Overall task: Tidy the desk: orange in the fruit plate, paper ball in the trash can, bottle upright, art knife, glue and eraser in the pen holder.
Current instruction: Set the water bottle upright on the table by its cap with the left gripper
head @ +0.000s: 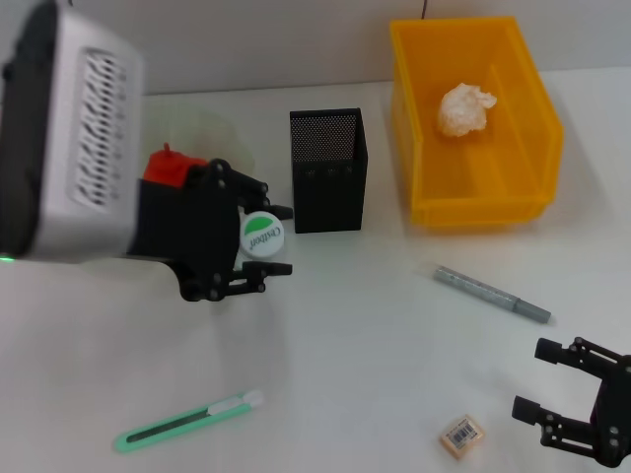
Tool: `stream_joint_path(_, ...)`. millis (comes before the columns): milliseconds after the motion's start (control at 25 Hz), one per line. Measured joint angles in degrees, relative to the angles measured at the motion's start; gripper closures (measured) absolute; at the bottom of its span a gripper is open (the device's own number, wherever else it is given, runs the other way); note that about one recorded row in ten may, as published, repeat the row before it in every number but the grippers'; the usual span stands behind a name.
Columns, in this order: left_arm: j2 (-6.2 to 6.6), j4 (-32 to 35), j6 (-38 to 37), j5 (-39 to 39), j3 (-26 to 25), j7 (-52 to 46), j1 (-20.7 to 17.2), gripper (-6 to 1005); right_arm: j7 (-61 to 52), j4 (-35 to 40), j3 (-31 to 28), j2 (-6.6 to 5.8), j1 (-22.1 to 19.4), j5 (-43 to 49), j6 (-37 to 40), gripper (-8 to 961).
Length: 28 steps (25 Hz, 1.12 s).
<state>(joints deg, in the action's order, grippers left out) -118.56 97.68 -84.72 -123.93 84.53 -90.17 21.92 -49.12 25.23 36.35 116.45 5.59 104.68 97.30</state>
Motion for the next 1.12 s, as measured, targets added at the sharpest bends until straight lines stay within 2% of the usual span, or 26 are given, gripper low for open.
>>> stream_joint_path(80,0.00,0.0,0.0,0.0,0.0,0.0,0.0,549,0.0,0.0,-0.1,-0.03,0.2,0.0,0.0,157)
stream_joint_path(120,-0.01,0.6,-2.5,2.9,-3.4,-1.2,-0.4,549,-0.1,0.0,-0.1,-0.06,0.3,0.0,0.0,157)
stream_joint_path(240,-0.01,0.6,-3.7,4.3,-5.3,-2.2,-0.4,548,-0.1,0.0,-0.1,-0.13,0.7,0.0,0.0,157)
stream_joint_path(280,0.00,0.8,-5.1,6.5,-7.9,-4.7,-0.7,548,-0.1,0.0,-0.1,-0.16,0.8,0.0,0.0,157)
stream_joint_path(480,0.03,0.7,-6.5,8.5,-10.2,-6.2,-0.9,547,-0.2,0.0,-0.1,-0.22,1.3,0.0,-0.3,157)
stream_joint_path(520,0.06,0.2,-8.1,11.1,-12.8,-6.9,-1.2,547,-0.2,0.0,-0.1,-0.22,1.3,0.0,-0.3,157)
stream_joint_path(600,0.07,-0.4,-8.9,12.8,-14.6,-7.6,-1.4,546,-0.2,0.0,0.0,-0.22,1.4,0.0,-0.6,157)
stream_joint_path(680,0.07,-0.4,-8.9,12.8,-14.6,-7.6,-1.4,546,-0.2,0.0,0.1,-0.21,1.5,0.0,-0.8,157)
stream_joint_path(760,0.08,-1.1,-9.4,14.0,-16.3,-8.3,-1.5,545,-0.2,0.0,0.1,-0.21,1.5,0.0,-0.8,157)
stream_joint_path(800,0.09,-3.1,-10.3,16.2,-19.7,-9.9,-2.1,545,-0.2,0.0,0.0,-0.21,1.5,0.0,-0.9,157)
stream_joint_path(840,0.09,-3.9,-10.5,16.9,-21.0,-10.9,-2.3,545,-0.2,0.0,-0.1,-0.18,1.5,0.0,-0.9,157)
stream_joint_path(920,0.09,-3.9,-10.5,16.9,-21.0,-10.9,-2.3,544,-0.2,0.0,-0.2,-0.14,1.4,0.0,-0.9,157)
stream_joint_path(960,0.15,-5.5,-11.0,18.5,-23.6,-12.3,-2.4,544,-0.2,0.0,-0.2,-0.12,1.5,0.0,-0.8,157)
stream_joint_path(1120,0.26,-7.6,-12.7,20.5,-26.6,-12.2,-2.6,543,-0.2,0.1,-0.1,-0.05,1.6,0.0,-0.6,158)
